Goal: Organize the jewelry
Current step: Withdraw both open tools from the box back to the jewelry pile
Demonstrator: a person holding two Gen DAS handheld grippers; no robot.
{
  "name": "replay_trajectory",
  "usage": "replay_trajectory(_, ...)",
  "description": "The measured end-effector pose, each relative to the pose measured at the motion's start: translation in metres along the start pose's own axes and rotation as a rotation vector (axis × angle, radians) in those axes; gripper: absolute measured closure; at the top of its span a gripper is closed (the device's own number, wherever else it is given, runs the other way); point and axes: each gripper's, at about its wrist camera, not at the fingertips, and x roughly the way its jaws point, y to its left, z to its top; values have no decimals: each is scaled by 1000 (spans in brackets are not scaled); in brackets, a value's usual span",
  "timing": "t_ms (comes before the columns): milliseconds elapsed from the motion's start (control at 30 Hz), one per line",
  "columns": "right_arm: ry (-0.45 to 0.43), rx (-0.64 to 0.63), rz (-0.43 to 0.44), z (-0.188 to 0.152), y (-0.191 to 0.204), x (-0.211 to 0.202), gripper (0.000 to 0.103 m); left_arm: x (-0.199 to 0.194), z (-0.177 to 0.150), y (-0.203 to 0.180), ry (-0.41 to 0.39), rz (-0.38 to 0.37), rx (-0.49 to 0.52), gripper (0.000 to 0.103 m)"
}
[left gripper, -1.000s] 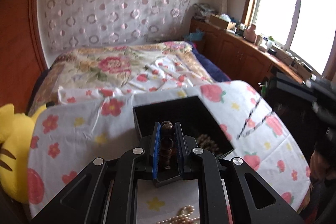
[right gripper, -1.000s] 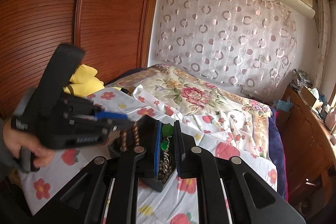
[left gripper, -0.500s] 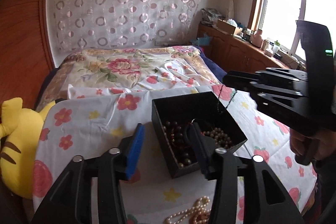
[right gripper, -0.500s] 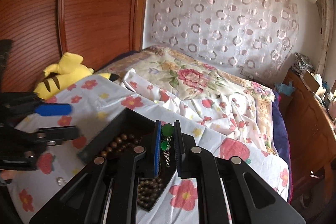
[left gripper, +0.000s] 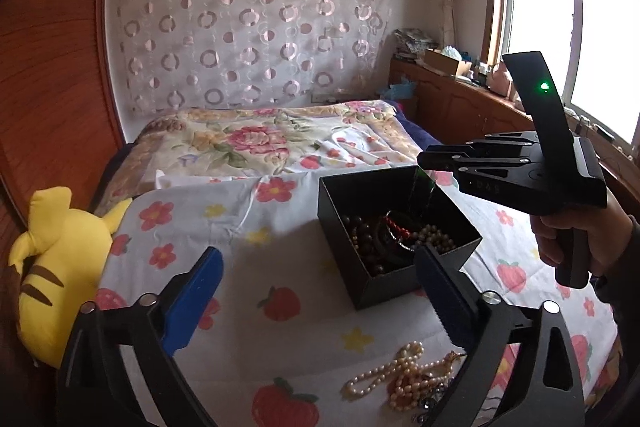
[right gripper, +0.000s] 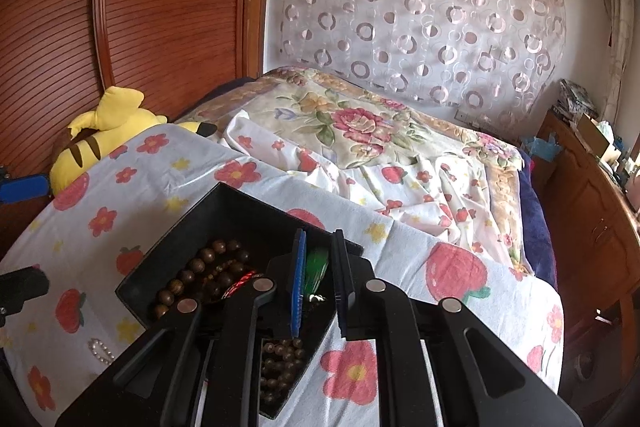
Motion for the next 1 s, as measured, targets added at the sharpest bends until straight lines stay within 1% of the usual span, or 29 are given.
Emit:
replay_trajectory(33, -4, 1, 3, 0, 0, -1, 74, -2, -1, 1, -1, -3, -2, 8)
replay_trajectory(67, -7, 2, 6, 0, 0, -1, 66, -3, -2, 1, 0, -8, -6, 8)
replay_trajectory(200, -20, -14, 11, -5, 6, -9, 65, -6, -8, 1, 6, -9, -17, 8)
replay_trajectory(300, -37, -28, 23, -13, 13, -25, 65, -11, -15, 2, 7, -15, -26, 8)
replay_trajectory(400, -55, -36, 51, -27, 23, -44, 65, -16, -24, 3, 7, -22, -36, 8)
replay_trajectory(500, -53, -48, 90, -46, 37, -60, 65, -18, -35, 4, 14, -22, -46, 8)
replay_trajectory(633, -31, -70, 150, -74, 56, -72, 65, -20, -51, 7, 34, -31, -59, 8)
replay_trajectory(733, 4, -90, 193, -93, 71, -74, 65, -24, -62, 8, 53, -39, -65, 8)
replay_trajectory(833, 39, -126, 210, -107, 84, -72, 65, -27, -72, 6, 68, -38, -59, 8)
replay_trajectory(1000, 98, -144, 222, -122, 92, -60, 66, -34, -82, 3, 78, -49, -58, 8)
